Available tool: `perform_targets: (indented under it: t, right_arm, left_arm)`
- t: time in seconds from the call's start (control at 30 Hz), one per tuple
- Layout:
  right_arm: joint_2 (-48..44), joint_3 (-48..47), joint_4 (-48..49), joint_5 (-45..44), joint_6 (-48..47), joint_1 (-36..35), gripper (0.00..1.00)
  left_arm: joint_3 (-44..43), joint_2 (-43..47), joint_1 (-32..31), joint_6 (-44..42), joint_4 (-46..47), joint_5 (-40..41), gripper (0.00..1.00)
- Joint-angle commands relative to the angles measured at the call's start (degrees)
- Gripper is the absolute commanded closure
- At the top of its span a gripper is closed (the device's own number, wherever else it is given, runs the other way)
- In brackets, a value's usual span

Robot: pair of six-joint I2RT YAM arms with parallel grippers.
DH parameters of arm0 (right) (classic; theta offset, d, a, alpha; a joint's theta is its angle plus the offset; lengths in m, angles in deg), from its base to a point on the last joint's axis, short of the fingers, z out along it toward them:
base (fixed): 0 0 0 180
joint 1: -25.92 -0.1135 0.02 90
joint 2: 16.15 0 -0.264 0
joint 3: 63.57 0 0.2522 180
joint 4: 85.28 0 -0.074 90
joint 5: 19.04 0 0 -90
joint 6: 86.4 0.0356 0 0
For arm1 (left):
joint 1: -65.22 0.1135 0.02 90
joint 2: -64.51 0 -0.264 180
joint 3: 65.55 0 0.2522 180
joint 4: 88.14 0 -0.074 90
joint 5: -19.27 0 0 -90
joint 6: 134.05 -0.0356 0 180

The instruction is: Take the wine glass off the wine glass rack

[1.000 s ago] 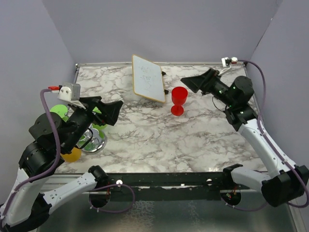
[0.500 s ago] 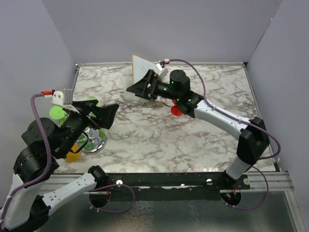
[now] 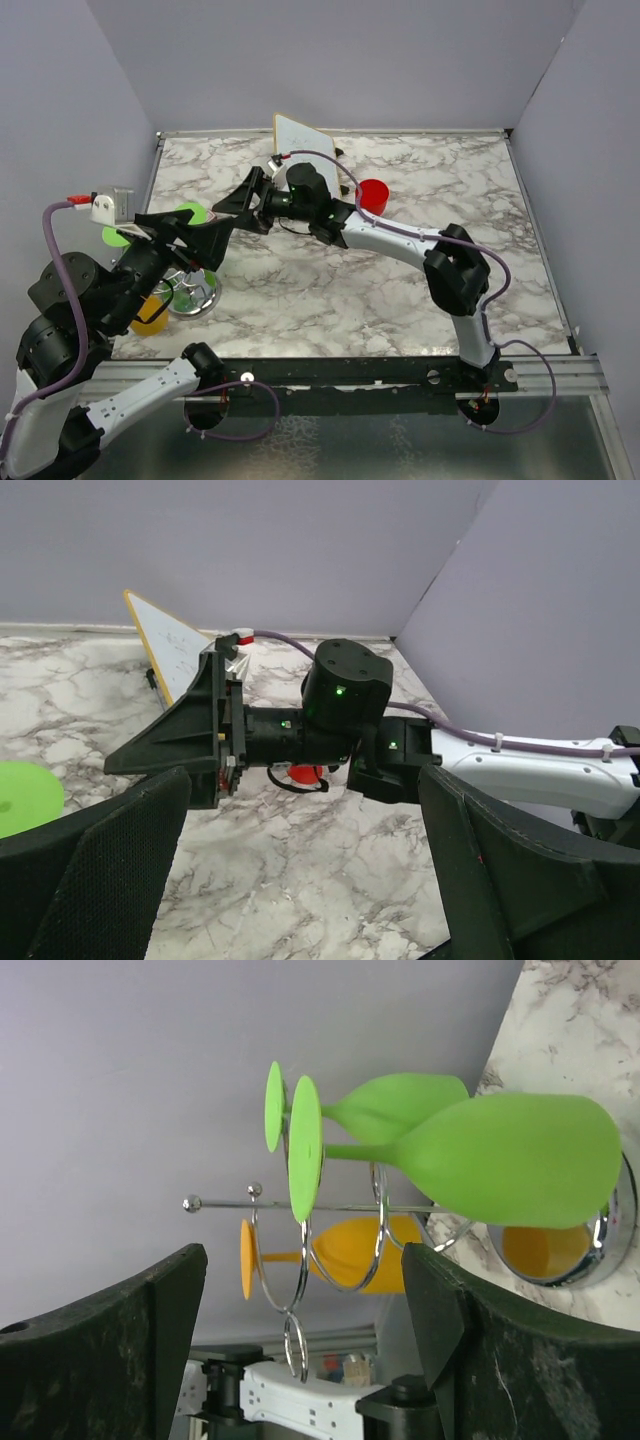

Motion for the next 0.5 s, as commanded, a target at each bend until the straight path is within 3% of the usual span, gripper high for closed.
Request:
perform_targets:
  t: [0.0, 0.47]
  right_arm:
    - [4.2, -6.0, 3.6, -2.1, 3.3, -1.3, 0.23]
    - [13.9, -15.2, 4.9, -3.2, 5.3, -3.0, 0.5]
  left_arm:
    - [-1.8, 0.2, 0.0, 0.8, -0.4, 1.1, 0.01]
    - [-2.5, -0.6, 0.0, 0.8, -0.7, 0.7, 0.01]
